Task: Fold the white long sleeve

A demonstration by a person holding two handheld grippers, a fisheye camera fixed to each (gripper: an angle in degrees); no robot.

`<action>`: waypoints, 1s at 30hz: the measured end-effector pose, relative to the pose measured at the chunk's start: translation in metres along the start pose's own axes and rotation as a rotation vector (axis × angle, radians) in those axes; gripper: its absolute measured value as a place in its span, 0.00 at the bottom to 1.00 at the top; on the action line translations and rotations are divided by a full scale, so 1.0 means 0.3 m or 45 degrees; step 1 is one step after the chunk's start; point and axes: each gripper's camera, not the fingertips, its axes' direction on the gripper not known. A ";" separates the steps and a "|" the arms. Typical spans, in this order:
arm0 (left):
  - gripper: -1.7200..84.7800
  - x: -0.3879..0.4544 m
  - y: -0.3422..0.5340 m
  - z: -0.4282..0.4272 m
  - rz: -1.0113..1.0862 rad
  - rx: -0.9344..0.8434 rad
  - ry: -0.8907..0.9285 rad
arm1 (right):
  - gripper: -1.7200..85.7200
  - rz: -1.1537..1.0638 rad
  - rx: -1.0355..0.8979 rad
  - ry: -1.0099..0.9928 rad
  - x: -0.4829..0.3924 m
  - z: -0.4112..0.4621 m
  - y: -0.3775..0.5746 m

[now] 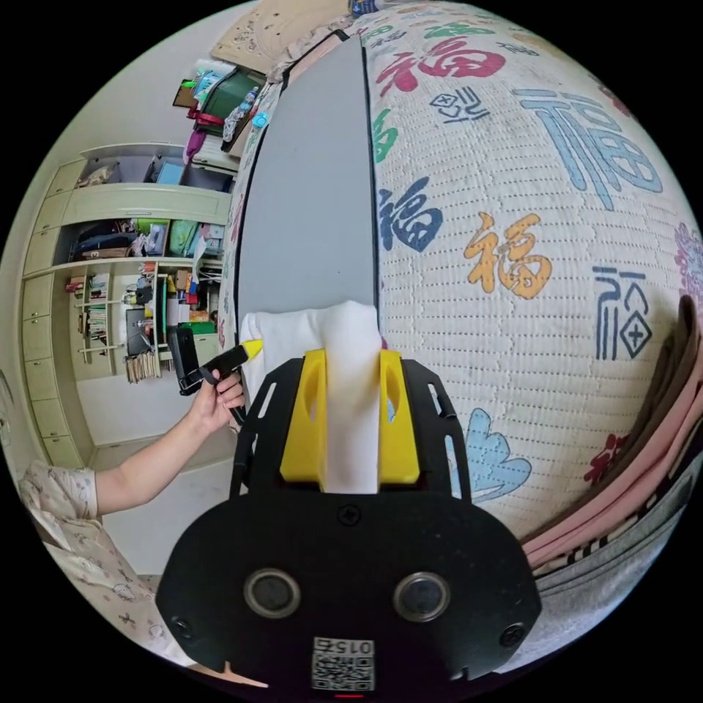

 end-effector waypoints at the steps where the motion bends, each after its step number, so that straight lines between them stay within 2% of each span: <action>1: 0.15 0.001 -0.004 0.028 0.010 -0.030 0.013 | 0.14 0.028 0.015 -0.006 0.023 0.002 0.008; 7: 0.12 0.107 0.002 0.116 0.171 -0.094 0.150 | 0.12 0.108 0.193 -0.073 0.158 -0.034 0.127; 15: 0.11 0.363 0.192 -0.083 0.468 0.089 0.382 | 0.12 -0.073 0.532 -0.270 0.215 -0.138 0.341; 19: 0.11 0.459 0.399 -0.321 0.554 0.283 0.454 | 0.12 -0.297 0.620 -0.324 0.192 -0.142 0.368; 24: 0.11 0.491 0.718 -0.665 0.652 0.501 0.401 | 0.12 -0.637 0.610 -0.270 0.072 -0.060 0.342; 30: 0.11 0.369 1.171 -1.145 0.661 0.755 0.389 | 0.12 -1.015 0.527 -0.225 -0.133 0.222 0.317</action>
